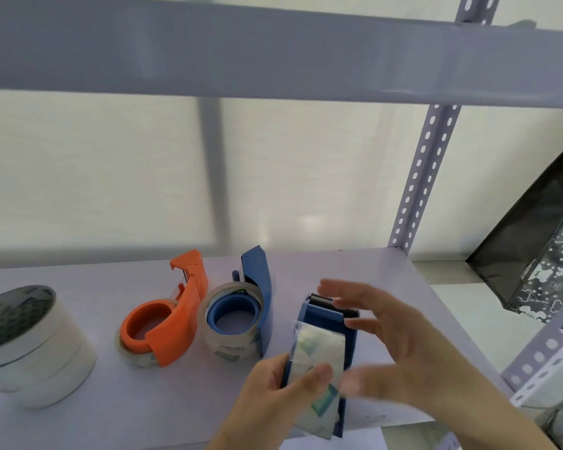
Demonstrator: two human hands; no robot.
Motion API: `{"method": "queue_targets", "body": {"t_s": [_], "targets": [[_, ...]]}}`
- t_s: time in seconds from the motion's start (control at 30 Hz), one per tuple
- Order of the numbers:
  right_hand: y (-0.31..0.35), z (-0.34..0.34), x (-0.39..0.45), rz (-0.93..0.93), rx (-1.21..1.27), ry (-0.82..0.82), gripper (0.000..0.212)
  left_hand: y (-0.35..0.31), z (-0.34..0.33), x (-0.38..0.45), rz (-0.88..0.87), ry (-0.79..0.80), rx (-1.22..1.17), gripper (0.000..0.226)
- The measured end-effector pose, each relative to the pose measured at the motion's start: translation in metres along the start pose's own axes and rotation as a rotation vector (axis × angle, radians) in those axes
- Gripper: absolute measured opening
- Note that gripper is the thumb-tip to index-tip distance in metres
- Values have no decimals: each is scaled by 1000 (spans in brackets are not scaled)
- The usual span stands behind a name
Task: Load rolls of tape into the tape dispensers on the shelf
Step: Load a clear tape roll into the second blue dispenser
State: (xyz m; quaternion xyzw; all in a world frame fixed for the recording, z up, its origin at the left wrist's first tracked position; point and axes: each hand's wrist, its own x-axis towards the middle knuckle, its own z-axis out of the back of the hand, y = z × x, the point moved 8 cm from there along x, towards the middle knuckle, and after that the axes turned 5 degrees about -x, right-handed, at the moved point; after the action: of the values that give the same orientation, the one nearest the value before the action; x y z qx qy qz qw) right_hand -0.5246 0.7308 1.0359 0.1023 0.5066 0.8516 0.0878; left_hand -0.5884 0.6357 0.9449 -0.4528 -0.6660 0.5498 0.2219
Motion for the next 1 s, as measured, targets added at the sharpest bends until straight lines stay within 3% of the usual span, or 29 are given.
{"method": "queue_targets", "body": {"t_s": [0.1, 0.2, 0.37, 0.43, 0.57, 0.83, 1.0], "targets": [[-17, -12, -2, -136, -271, 68, 106, -3, -2, 0, -39, -3, 0, 39], [-17, -17, 3, -201, -340, 46, 100, -4, 0, 0, -66, -19, -7, 43], [-12, -17, 11, -163, -407, -87, 24, 0, 0, 0, -10, -11, 4, 31], [-7, -12, 12, -136, -343, -177, 9, 1, 1, 0, -2, -18, 6, 22], [-3, -7, 10, -146, 36, -198, 14, 2, 2, -1, 11, -31, -15, 11], [9, 3, 2, -122, 240, -151, 23, 3, 3, -3, 17, -20, -2, 20], [-4, 26, 1, -110, 242, -441, 26, -2, 0, -4, -11, 38, 22, 36]]}}
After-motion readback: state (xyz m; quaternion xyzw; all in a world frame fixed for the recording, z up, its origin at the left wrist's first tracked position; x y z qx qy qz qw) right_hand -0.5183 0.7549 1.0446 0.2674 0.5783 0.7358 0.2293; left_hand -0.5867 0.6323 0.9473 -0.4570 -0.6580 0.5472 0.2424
